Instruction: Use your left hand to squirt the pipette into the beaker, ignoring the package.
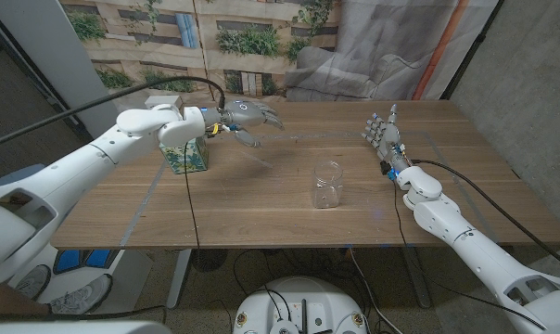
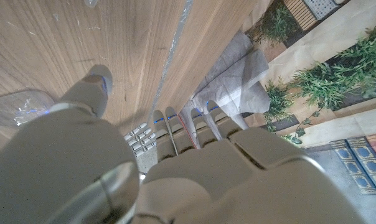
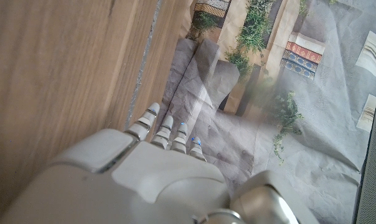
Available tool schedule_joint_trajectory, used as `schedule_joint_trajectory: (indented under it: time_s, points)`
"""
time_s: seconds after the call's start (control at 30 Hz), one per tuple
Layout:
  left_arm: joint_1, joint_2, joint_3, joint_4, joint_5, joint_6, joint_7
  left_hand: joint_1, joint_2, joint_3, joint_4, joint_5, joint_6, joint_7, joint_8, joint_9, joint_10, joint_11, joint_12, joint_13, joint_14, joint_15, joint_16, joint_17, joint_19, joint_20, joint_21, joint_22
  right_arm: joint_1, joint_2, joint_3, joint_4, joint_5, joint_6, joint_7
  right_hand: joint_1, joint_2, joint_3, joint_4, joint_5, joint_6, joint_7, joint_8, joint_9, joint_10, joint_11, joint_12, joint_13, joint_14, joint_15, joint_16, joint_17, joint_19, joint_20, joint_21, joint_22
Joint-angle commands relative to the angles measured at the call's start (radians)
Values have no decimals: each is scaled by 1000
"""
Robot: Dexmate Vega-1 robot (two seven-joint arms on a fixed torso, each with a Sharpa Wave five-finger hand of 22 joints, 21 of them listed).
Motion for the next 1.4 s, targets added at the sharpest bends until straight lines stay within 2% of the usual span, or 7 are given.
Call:
schedule_joint_trajectory:
  time_s: [0.03, 0.2, 0.27, 0.4, 0.5, 1.0, 1.4]
  points:
    - [-33, -24, 42, -16, 16, 38, -135, 19, -1, -11, 2, 4, -2, 2, -7, 4, -3, -1, 0, 1, -22, -15, -7, 4, -17, 8, 0, 4, 0, 0, 0, 1, 0, 0, 1, 0, 59, -7, -1, 4, 1, -9, 6, 2, 4, -6, 7, 0, -8, -83, 5, 4, 7, 7, 0, 3]
    - [-32, -35, 52, -14, 28, 68, -148, 31, 0, -23, 3, 4, 19, 16, -2, 3, 36, 12, 12, -2, -20, -22, 1, 3, -26, 25, 4, 3, 0, 0, 0, 1, 0, 0, 1, 0, 59, -7, -1, 4, 3, -9, 7, 2, -11, -4, 2, 0, -7, -84, 5, 4, 6, 8, 0, 3]
    - [-26, -38, 51, -17, 25, 86, -153, 38, 2, -28, 3, 4, 31, 31, 0, 2, 54, 32, 15, -3, -13, -21, 4, 3, -26, 32, 7, 3, 0, 0, 0, 1, 0, 0, 1, 0, 59, -7, -1, 4, 1, -10, 6, 2, -3, 1, 4, -1, -8, -83, 4, 4, 6, 8, 0, 3]
    - [-17, -41, 56, -29, 38, 125, -166, 48, 4, -33, 3, 4, 46, 41, 3, 2, 71, 46, 17, -4, -3, -20, 6, 2, -23, 37, 9, 3, 1, 1, 0, 1, 0, 0, 1, 0, 60, -7, -1, 4, 0, -10, 6, 2, -2, -14, 5, -1, -6, -86, 6, 4, 10, 8, 1, 3]
    - [-8, -44, 59, -29, 37, 149, -170, 52, 5, -36, 3, 4, 60, 50, 7, 2, 73, 46, 15, -5, 0, -20, 6, 2, -22, 39, 10, 3, 0, 1, 0, 1, 0, 0, 1, 0, 59, -7, -1, 4, 0, -8, 5, 2, 6, 0, 9, -1, -8, -83, 4, 4, 7, 7, -1, 3]
    - [32, -48, 71, -40, 12, 268, -222, 86, 28, -41, 5, 8, 103, 83, 4, 2, 110, 59, 16, -7, 26, -14, 8, 2, -1, 48, 15, 3, 0, 0, 0, 0, 0, 0, 0, 0, 59, -7, -1, 4, 2, -9, 6, 2, 9, -4, 11, -1, -7, -84, 5, 4, 7, 7, -2, 3]
    - [38, -62, 94, -11, -19, 275, -210, 103, 39, -42, 4, 10, 103, 101, -3, 2, 115, 65, 13, -7, 27, -8, 5, 2, -4, 55, 13, 3, 0, 0, 0, 0, 0, -1, 0, 0, 58, -7, -1, 4, 1, -9, 6, 2, -7, -4, 5, -2, -10, -84, 4, 4, 7, 8, -3, 3]
